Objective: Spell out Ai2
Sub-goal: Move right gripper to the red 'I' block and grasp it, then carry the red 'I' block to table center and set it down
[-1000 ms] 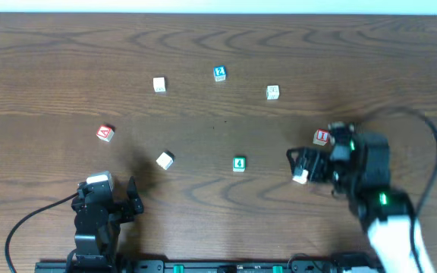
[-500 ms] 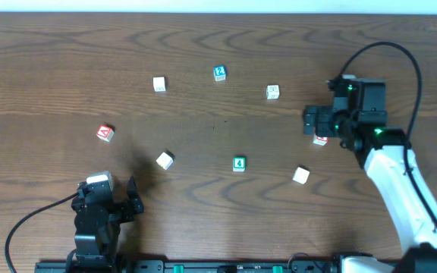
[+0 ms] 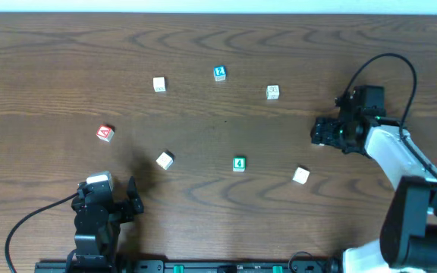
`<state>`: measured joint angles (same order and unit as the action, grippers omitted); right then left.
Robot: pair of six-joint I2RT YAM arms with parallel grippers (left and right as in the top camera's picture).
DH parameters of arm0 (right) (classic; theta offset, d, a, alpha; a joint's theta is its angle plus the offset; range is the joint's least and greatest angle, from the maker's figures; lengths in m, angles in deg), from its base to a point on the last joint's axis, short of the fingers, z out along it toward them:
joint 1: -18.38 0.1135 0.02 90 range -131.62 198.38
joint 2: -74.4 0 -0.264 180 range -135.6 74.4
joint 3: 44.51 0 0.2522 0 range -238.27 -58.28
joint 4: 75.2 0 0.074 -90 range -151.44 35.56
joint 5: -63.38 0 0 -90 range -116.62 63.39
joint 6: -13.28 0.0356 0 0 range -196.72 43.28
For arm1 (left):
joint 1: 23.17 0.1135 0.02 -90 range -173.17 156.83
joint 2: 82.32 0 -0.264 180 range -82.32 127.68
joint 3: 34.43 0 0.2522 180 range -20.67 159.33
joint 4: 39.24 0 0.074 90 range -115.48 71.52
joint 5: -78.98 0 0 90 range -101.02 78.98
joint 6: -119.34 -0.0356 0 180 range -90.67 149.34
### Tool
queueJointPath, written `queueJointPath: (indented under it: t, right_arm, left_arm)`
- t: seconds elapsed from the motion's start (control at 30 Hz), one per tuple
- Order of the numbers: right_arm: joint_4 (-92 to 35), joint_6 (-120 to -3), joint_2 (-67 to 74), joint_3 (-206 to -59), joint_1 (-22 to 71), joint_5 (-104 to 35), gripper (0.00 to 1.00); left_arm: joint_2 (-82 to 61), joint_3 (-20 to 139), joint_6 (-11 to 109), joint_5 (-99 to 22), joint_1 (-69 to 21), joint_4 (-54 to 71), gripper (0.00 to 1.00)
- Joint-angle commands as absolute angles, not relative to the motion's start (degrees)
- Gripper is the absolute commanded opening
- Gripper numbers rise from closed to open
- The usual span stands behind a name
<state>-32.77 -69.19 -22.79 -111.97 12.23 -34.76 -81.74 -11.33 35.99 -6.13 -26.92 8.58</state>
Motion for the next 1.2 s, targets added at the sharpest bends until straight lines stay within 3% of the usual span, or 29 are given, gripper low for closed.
queueJointPath:
  t: [0.0, 0.3, 0.87, 1.0, 1.1, 1.17]
  right_arm:
    - [-33.1, -67.2, -24.3, -112.6, 12.7, -35.5, 0.8]
    - [-34.7, -66.1, -26.1, -112.6, 16.1, -35.0, 0.45]
    - [-34.1, -65.5, -26.1, -113.1, 17.5, -34.3, 0.22]
    - [-30.5, -65.5, -26.1, -117.5, 20.5, -34.0, 0.17]
    - [-26.7, -64.7, -26.1, -123.9, 24.7, -32.0, 0.01]
    - [-24.7, -63.3, -26.1, -128.8, 28.6, -29.4, 0.02]
  left_arm:
    - [-82.1, -11.9, 36.6, -6.0, -26.5, 8.5, 0.95]
    - [-82.1, -11.9, 36.6, -6.0, -26.5, 8.5, 0.95]
    - [-82.1, -11.9, 36.6, -6.0, -26.5, 8.5, 0.95]
    - [-82.1, -11.9, 36.6, -6.0, -26.5, 8.5, 0.95]
    - [-82.1, -11.9, 36.6, -6.0, -26.5, 8.5, 0.95]
    - [-82.1, -11.9, 36.6, -6.0, -26.5, 8.5, 0.95]
